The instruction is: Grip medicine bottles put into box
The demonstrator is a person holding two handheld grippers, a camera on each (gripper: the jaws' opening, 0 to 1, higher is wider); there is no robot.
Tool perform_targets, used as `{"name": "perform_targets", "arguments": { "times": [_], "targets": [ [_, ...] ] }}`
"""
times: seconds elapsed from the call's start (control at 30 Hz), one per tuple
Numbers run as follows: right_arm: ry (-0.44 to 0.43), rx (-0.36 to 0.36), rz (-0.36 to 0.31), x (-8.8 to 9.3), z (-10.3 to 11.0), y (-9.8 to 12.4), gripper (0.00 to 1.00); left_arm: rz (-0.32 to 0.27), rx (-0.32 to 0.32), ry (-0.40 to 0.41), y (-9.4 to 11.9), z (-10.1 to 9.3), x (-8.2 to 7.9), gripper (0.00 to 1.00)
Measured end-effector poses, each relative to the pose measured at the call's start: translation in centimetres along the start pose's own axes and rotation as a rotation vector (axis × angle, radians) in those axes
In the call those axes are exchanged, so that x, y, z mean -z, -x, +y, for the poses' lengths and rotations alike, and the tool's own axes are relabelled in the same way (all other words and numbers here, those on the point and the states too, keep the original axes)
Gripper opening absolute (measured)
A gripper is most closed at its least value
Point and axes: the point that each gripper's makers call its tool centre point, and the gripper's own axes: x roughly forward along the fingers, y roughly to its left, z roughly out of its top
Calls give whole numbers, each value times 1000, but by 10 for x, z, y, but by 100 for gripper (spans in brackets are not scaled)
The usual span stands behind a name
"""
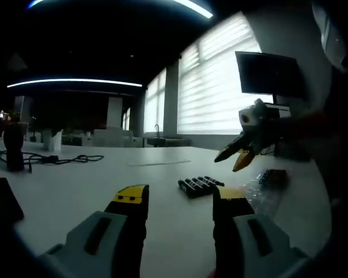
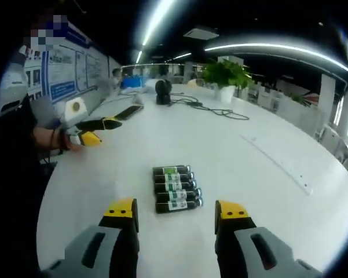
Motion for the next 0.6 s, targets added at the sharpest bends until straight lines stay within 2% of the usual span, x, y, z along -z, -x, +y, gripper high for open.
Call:
{"name": "perform_targets", "arguments": {
  "times": [0.17,0.37,0.6],
  "targets": [
    [7,-32,11,0,2,-10,49,-4,-1,6,0,1,0,37],
    [66,-63,73,8,3,-22,50,1,4,12,-1,1,1,37],
    [75,-106,90,9,4,-33,53,2,1,15,-1,3,2,37]
  ]
}}
